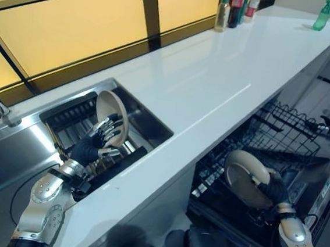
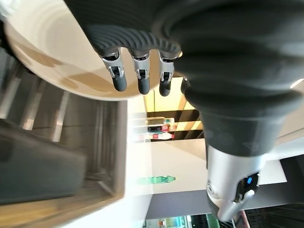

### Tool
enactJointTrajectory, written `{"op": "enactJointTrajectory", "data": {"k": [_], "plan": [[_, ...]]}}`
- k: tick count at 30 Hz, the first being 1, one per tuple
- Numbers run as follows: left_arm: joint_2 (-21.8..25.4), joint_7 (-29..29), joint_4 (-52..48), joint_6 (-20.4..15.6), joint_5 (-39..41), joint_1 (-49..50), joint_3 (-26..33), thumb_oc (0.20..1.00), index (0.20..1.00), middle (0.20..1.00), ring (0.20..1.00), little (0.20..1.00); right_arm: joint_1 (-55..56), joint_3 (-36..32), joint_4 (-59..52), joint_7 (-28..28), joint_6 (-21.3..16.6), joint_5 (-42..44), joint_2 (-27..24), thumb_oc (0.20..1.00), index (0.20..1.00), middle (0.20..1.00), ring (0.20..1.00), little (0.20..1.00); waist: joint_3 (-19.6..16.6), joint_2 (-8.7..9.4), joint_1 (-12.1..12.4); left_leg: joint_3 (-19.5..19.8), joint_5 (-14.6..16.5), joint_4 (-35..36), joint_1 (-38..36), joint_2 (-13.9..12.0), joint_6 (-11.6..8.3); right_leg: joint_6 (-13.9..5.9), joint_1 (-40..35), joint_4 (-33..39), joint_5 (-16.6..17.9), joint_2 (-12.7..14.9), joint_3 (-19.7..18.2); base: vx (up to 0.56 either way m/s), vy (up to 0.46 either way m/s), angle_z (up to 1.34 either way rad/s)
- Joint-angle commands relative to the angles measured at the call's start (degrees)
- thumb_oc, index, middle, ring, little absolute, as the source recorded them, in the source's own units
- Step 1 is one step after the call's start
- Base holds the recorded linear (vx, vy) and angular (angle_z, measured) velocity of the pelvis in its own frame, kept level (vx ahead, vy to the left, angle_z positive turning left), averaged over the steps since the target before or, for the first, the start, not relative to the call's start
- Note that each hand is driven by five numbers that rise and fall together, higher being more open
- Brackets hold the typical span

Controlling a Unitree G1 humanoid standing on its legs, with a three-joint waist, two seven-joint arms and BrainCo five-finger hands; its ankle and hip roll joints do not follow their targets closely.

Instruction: Pick up plates and place into dishwasher.

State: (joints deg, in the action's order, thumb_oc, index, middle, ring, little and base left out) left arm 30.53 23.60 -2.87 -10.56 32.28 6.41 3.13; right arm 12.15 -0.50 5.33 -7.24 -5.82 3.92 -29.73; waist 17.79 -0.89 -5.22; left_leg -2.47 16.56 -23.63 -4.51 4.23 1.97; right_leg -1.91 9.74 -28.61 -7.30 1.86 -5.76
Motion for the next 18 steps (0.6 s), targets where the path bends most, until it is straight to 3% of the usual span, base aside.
{"op": "enactJointTrajectory", "data": {"k": [1, 12, 18], "plan": [[3.9, 1.0, -3.6, -1.8, 0.9, 2.5, 3.2, 1.000, 1.000, 1.000, 1.000, 1.000, 0.7, 1.6, 1.1, -0.6, -1.1, -1.6, -0.7, 0.200, 0.200, 0.200, 0.200, 0.200, -2.2, 1.13, 1.5, -3.6, 3.5, -9.8, 8.3, 1.7, 4.56, -9.44, -1.9, 15.1, 11.0, 4.0, -2.7, 0.02, -0.069, 0.04], [9.8, -3.5, -3.7, -2.5, 3.0, -4.7, -1.1, 1.000, 1.000, 1.000, 1.000, 1.000, -7.6, 7.7, 14.2, -7.4, 0.8, -3.1, -0.8, 0.200, 0.200, 0.200, 0.200, 0.200, 2.3, -1.15, 3.2, -3.6, 2.9, -17.0, 19.1, 0.3, 4.32, -9.22, 1.3, 14.4, 10.8, 4.0, -0.6, -0.10, -0.083, 0.07], [11.7, -5.4, -4.0, -2.7, 4.0, -7.8, -2.5, 1.000, 1.000, 1.000, 1.000, 1.000, -10.7, 9.1, 17.0, -9.2, 2.0, -3.5, -1.2, 0.200, 0.200, 0.200, 0.200, 0.200, 3.8, -2.35, 3.7, -3.2, 1.9, -17.6, 22.2, 0.6, 3.85, -8.72, 2.4, 14.9, 10.6, 3.4, -0.2, -0.09, -0.053, 0.06]]}}
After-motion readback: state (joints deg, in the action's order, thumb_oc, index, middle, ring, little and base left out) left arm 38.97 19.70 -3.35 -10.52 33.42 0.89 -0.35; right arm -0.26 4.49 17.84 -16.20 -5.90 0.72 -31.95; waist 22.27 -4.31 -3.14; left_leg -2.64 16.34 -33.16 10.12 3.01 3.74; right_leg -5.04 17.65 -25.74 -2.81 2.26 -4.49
